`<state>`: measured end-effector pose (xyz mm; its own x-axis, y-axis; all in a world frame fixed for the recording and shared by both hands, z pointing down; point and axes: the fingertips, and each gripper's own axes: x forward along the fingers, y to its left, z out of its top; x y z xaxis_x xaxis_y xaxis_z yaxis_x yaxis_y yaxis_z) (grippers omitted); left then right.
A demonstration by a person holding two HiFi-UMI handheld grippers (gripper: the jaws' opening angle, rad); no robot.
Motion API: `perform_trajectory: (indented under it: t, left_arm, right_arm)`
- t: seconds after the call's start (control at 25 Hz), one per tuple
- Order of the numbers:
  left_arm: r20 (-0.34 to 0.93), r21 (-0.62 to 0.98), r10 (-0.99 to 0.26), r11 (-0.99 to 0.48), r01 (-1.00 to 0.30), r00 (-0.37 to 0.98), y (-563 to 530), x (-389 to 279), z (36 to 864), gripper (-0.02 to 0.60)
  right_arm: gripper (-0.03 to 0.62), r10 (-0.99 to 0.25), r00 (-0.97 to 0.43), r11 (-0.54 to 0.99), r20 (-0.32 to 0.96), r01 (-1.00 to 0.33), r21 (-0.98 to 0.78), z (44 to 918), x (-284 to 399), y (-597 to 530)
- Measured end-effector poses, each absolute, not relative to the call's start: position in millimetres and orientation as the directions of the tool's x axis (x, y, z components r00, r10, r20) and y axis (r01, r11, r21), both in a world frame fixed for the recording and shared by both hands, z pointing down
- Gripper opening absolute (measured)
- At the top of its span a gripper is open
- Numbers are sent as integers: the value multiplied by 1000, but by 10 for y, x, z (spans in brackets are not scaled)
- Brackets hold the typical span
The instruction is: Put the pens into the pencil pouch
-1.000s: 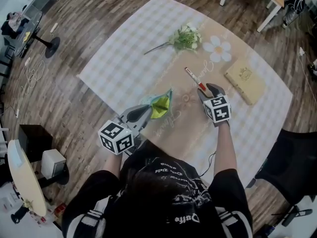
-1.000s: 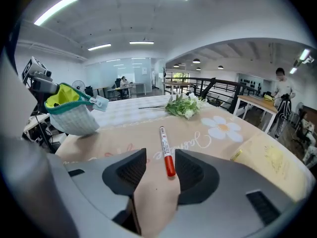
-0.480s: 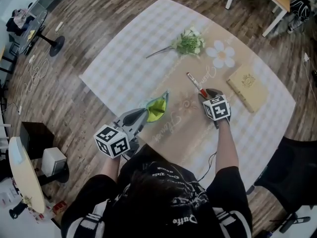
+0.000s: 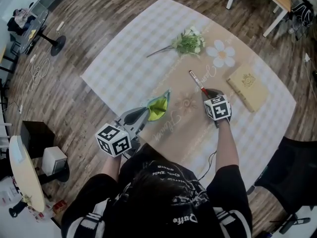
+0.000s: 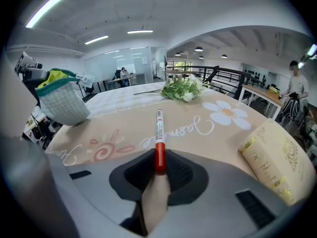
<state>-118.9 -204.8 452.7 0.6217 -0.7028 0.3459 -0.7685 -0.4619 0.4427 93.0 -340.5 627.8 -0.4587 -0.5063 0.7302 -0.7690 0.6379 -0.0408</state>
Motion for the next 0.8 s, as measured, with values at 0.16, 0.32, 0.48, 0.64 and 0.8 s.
perform_trajectory:
  t: [0.16, 0.32, 0.48, 0.64, 0.8]
  left_arm:
    - [344, 458, -696, -461, -760, 630, -2021, -1165, 4544, 32]
    - [351, 450, -683, -476, -755, 640, -1970, -1089, 4580, 32]
    - [351, 448, -682, -480, -754, 642, -1932, -1041, 4587, 32]
    - [352, 457, -674, -482, -747, 650, -1898, -1081, 4620, 32]
    - [349, 452, -675, -487, -747, 650, -1853, -1054, 4598, 32]
  right_arm:
    - [67, -517, -468, 637, 717, -770, -43, 6231, 937, -3308]
    - [67, -543, -465, 641, 699, -767, -13, 6080, 1000, -3199]
    - [67, -576, -460, 645, 675, -764, 29, 5836, 1083, -3078]
    - [67, -598, -449, 657, 663, -749, 85, 5595, 1057, -2911]
    - [67, -603, -449, 679, 660, -723, 128, 5378, 1038, -2685]
